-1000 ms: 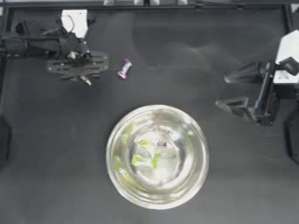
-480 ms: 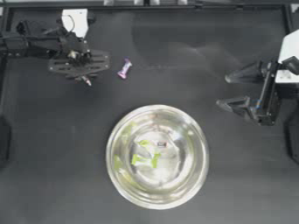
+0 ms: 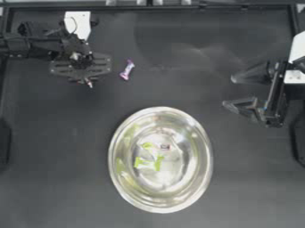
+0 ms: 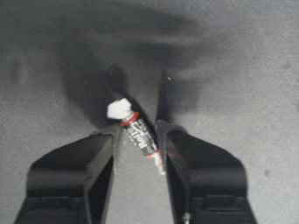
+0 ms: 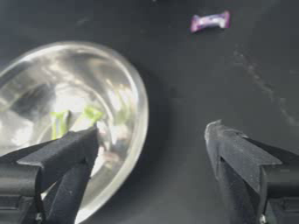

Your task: Put candies in bowl

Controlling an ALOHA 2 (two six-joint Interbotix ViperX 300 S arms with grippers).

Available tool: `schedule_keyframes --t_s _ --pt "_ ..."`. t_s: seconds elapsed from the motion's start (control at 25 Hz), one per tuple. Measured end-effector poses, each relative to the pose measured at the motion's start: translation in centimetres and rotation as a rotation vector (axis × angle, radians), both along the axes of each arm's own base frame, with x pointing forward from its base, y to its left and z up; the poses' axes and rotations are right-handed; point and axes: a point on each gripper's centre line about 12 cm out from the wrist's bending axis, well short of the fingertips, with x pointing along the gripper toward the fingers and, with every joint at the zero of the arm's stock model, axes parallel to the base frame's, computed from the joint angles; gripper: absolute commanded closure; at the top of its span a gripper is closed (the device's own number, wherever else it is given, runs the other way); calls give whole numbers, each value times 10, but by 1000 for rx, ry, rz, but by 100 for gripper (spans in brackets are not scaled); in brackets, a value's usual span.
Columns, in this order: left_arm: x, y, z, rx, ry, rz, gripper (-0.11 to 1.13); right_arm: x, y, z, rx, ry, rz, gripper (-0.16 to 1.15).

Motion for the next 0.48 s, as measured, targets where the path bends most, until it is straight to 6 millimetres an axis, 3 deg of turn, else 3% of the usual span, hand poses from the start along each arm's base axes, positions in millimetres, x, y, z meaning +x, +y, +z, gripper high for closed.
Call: schedule_keyframes --t_s 0.28,0.48 --pt "1 0 0 3 -1 -16 53 0 1 1 -1 -3 5 -2" --pt "1 0 -1 1 2 -39 56 1 1 1 -1 -6 6 -2"
